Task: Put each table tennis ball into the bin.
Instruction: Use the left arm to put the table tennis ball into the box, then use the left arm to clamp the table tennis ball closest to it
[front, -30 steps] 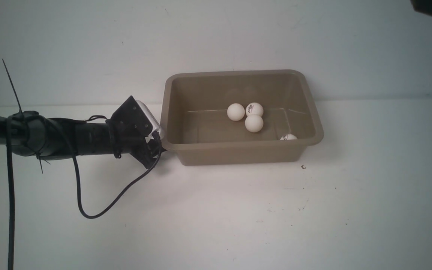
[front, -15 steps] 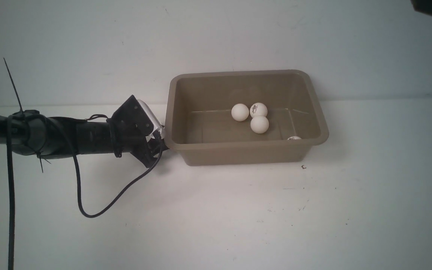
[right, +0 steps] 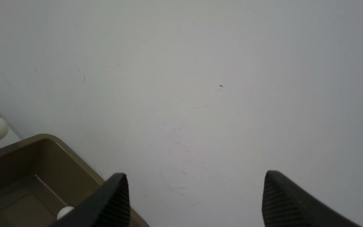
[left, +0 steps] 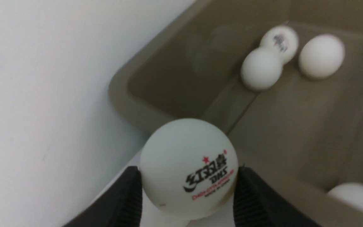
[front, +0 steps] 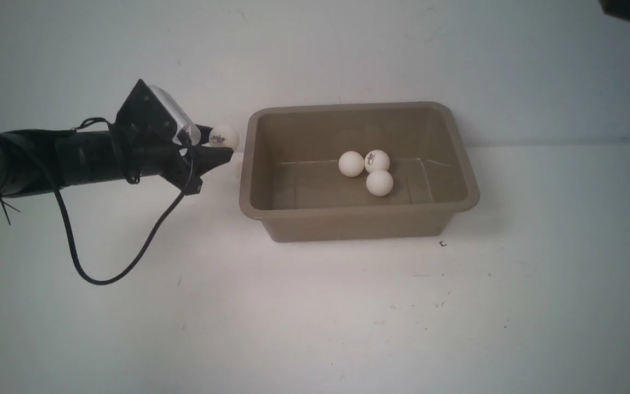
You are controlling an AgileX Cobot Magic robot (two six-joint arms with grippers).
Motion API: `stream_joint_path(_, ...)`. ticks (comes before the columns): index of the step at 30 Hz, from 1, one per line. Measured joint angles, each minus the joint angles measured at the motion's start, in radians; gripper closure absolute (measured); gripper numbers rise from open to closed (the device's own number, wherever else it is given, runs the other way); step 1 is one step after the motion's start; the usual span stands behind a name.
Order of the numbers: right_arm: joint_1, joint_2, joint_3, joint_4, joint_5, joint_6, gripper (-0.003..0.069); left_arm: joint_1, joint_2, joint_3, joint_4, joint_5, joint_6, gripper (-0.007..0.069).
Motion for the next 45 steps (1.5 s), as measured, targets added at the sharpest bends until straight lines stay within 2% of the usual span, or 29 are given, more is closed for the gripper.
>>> stream_joint_path(3, 0.000, 0.000, 0.000, 0.000, 0.000, 0.000, 0.0146, -0.010, -0.012, 0.000, -0.001, 0.078, 0.000, 0.0286)
stream_joint_path(7, 0.000, 0.000, 0.000, -0.001, -0.005, 0.000, 0.0146, -0.038, -0.007, 0.000, 0.000, 0.100, 0.025, 0.0286)
stream_joint_path(13, 0.000, 0.019, 0.000, -0.001, -0.020, 0.000, 0.0146, -0.130, 0.016, 0.000, 0.003, 0.094, 0.151, 0.0286)
stream_joint_path(19, 0.000, 0.042, 0.000, 0.001, -0.020, 0.000, 0.0146, -0.149, 0.012, -0.001, 0.004, 0.017, 0.138, 0.0180)
stream_joint_path(23, 0.000, 0.043, 0.000, -0.003, -0.025, 0.000, 0.0146, -0.115, -0.003, -0.005, 0.002, -0.108, 0.063, 0.0153)
stream_joint_path(27, 0.000, 0.042, 0.000, -0.006, -0.028, 0.000, 0.0146, -0.053, -0.007, -0.007, -0.002, -0.129, 0.051, 0.0162)
stream_joint_path(33, 0.000, 0.042, 0.000, -0.007, -0.028, 0.000, 0.0146, 0.053, 0.003, -0.007, -0.003, -0.024, 0.092, 0.0188)
stream_joint_path(39, 0.000, 0.042, 0.000, -0.007, -0.030, 0.000, 0.0146, 0.086, 0.089, -0.046, -0.001, 0.019, 0.167, 0.0195)
stream_joint_path(45, 0.000, 0.042, 0.000, -0.007, -0.030, -0.005, 0.0146, 0.088, 0.198, -0.142, 0.000, 0.103, 0.061, 0.0195)
